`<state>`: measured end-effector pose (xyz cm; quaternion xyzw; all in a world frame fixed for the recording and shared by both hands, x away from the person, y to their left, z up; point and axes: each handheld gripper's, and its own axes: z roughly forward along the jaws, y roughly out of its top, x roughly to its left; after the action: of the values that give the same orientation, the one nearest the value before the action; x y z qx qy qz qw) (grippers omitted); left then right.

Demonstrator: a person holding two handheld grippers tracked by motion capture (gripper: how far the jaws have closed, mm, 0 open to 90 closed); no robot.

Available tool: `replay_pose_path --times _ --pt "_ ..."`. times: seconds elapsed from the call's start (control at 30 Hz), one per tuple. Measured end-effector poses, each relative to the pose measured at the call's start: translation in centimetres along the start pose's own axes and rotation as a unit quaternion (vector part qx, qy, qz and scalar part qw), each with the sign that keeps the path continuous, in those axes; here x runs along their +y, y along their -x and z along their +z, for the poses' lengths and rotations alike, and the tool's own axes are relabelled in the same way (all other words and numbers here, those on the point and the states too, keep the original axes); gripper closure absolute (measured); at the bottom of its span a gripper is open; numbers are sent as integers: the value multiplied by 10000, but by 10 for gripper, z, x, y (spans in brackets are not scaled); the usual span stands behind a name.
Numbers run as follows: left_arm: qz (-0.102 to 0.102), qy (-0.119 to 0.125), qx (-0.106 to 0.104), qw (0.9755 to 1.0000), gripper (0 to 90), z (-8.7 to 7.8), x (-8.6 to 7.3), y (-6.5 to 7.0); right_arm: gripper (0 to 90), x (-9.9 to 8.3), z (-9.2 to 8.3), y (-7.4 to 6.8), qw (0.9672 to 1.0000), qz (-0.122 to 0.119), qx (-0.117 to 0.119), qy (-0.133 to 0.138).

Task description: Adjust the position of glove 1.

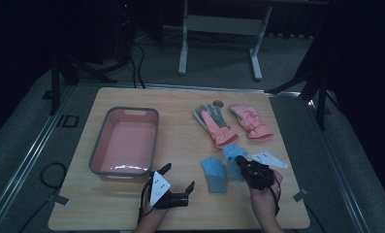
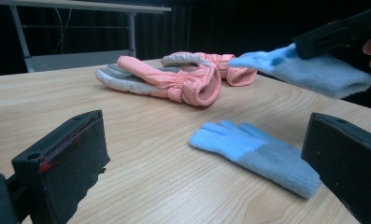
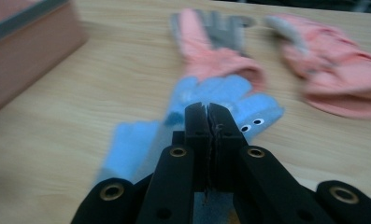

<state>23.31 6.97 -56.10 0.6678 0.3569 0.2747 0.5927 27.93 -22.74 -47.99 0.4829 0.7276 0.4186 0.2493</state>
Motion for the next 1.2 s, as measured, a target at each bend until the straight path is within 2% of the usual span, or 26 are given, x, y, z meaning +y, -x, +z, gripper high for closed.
replay_pose_path --times 0.07,0.1,0.13,0.4,0.57,0.83,0.9,1.0,1.03,1.1,1.2 --pt "11 5 -9 10000 5 0 0 0 876 2 4 -10 9996 -179 220 -11" --pt "11 5 -9 10000 5 0 0 0 876 2 4 -10 9996 -179 220 -11" --pt "23 5 -13 10000 5 0 0 0 875 2 9 -17 9990 -263 347 -76" --pt "21 -15 -11 10000 5 0 0 0 876 -4 22 -29 9972 -341 587 -321" --pt "31 -8 -2 10000 5 0 0 0 875 -16 34 -37 9947 -445 779 -511" --pt "35 -2 -11 10000 5 0 0 0 873 -28 44 -36 9934 -394 823 -690" --pt "34 2 -15 10000 5 0 0 0 868 -34 49 -35 9919 -474 880 -777" --pt "25 3 -13 10000 5 0 0 0 865 -37 53 -31 9916 -460 880 -830" --pt "22 2 -13 10000 5 0 0 0 866 -38 54 -29 9917 -462 857 -842" --pt "15 5 -13 10000 5 0 0 0 866 -38 54 -26 9909 -395 991 -820" --pt "13 -1 -9 10000 5 0 0 0 866 -38 53 -25 9910 -465 956 -811"
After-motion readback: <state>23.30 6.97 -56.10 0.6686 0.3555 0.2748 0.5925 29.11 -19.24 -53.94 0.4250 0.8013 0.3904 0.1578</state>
